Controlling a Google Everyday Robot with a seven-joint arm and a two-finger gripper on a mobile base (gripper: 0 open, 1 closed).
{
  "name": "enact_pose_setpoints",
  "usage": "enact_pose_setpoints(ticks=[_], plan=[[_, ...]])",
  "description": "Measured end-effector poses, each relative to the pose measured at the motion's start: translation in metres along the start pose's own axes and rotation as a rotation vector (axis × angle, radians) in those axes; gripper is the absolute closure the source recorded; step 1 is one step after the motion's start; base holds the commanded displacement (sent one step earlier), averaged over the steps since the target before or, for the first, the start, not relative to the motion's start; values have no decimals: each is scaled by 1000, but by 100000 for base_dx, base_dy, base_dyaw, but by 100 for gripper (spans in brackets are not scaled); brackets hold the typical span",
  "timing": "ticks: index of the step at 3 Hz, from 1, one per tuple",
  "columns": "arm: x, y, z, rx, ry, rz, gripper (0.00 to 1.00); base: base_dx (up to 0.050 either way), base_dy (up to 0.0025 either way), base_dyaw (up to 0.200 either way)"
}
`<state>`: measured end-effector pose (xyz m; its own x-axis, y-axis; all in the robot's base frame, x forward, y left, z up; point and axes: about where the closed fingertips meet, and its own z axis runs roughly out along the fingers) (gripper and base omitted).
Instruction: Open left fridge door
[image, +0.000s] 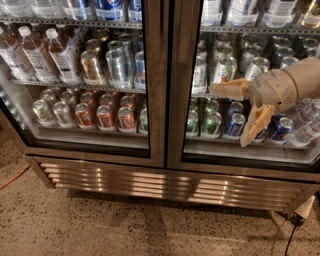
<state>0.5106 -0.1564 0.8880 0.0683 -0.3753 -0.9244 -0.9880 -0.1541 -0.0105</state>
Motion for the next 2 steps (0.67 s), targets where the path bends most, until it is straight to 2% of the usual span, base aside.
enact_pose_setpoints(ticks=[1, 2], plan=[[-1, -5, 2, 15, -1, -3, 0, 0, 0, 0], [-3, -8, 5, 94, 24, 31, 0, 0, 0, 0]])
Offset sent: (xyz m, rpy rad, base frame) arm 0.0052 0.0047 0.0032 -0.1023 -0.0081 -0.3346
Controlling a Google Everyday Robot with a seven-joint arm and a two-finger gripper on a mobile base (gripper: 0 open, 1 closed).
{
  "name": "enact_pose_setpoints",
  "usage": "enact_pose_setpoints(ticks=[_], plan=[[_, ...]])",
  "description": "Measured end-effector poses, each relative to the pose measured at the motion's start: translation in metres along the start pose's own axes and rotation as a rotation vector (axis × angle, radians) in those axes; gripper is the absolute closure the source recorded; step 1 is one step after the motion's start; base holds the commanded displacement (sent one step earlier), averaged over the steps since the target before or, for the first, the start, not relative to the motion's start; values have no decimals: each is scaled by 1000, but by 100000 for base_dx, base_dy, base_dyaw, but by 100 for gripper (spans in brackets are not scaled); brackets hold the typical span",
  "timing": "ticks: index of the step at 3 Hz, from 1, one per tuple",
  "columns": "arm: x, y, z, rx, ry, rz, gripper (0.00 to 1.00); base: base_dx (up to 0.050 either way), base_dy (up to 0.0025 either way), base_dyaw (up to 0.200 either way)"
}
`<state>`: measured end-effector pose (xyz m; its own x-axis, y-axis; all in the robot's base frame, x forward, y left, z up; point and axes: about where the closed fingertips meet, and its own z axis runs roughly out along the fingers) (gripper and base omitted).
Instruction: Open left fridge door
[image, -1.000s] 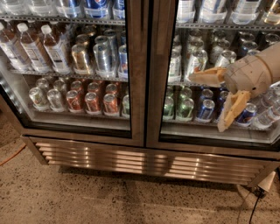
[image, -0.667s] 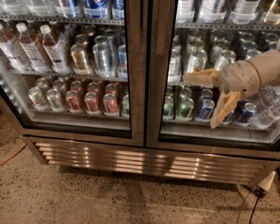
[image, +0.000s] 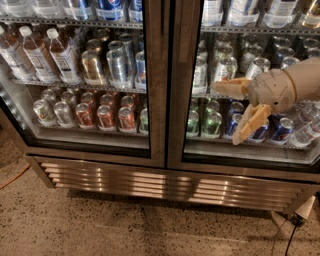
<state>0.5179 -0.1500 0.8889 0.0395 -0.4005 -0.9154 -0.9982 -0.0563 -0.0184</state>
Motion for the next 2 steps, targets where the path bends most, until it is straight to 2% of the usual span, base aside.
enact_pose_setpoints(ticks=[1, 2], plan=[[-3, 5, 6, 118, -33, 52, 0, 0, 0, 0], [-5, 12, 6, 186, -59, 72, 0, 0, 0, 0]])
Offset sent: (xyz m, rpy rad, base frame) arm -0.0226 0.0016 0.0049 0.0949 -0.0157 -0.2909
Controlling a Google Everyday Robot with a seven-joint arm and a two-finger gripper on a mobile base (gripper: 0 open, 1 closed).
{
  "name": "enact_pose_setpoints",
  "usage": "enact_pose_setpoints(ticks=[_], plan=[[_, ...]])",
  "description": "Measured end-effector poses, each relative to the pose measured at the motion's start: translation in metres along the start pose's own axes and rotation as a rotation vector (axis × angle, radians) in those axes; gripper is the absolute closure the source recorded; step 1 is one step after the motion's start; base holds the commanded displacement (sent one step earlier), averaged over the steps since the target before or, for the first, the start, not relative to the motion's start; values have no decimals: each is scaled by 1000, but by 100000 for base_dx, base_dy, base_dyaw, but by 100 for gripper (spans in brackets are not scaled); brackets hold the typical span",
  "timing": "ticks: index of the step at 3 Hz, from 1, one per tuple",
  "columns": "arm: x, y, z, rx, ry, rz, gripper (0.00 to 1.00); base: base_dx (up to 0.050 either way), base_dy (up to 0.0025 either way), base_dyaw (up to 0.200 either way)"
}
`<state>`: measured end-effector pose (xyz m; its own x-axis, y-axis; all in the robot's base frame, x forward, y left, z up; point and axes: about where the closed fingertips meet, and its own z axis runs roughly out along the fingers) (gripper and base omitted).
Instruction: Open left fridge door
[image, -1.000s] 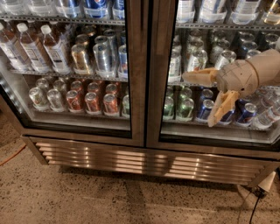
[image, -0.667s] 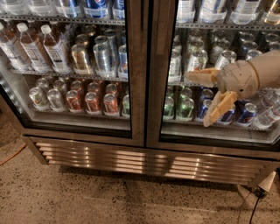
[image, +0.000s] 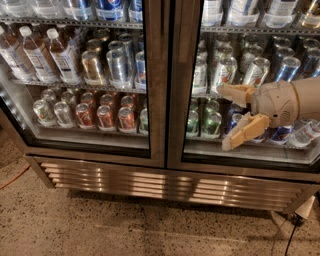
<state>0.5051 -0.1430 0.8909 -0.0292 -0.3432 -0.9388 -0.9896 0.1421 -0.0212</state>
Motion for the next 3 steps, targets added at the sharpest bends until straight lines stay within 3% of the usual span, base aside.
enact_pose_setpoints(ticks=[1, 2, 3], plan=[[-1, 4, -1, 35, -14, 11, 0, 0, 0, 0], [-1, 4, -1, 36, -15, 11, 0, 0, 0, 0], [-44, 20, -4, -3, -85, -24, 0, 0, 0, 0]])
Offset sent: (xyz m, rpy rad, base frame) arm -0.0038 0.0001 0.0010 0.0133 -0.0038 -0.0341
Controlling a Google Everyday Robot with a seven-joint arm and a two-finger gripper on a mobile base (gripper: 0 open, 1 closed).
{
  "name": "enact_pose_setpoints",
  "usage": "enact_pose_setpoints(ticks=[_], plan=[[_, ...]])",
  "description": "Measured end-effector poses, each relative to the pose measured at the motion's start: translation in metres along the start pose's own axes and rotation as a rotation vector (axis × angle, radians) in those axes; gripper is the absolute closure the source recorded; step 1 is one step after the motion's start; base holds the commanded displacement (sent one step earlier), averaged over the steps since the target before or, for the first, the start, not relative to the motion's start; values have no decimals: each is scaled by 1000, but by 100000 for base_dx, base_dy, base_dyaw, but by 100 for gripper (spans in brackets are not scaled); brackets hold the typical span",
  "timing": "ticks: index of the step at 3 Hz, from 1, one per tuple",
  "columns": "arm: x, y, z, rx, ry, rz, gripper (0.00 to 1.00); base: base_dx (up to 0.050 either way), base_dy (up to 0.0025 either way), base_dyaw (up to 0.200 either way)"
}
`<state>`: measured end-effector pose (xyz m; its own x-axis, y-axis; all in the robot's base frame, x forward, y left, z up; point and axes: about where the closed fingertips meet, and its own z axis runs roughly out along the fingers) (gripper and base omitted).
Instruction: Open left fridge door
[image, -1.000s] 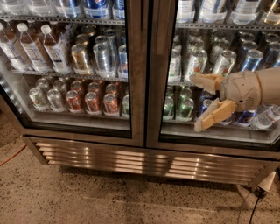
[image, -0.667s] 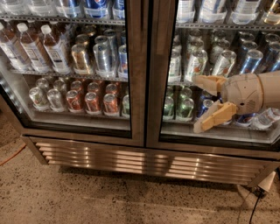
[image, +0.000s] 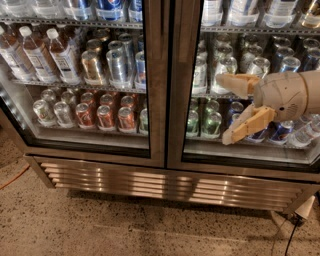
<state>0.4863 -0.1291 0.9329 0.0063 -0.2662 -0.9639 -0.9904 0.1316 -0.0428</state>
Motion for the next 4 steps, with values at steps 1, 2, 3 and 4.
enact_pose_setpoints(ticks=[1, 2, 3, 4], plan=[[-46, 20, -4, -10, -36, -67, 0, 0, 0, 0], [-73, 32, -7, -14, -54, -107, 0, 0, 0, 0], [-73, 32, -7, -14, -54, -107, 0, 3588, 248, 13802], [-73, 32, -6, -20, -65, -103, 0, 0, 0, 0]])
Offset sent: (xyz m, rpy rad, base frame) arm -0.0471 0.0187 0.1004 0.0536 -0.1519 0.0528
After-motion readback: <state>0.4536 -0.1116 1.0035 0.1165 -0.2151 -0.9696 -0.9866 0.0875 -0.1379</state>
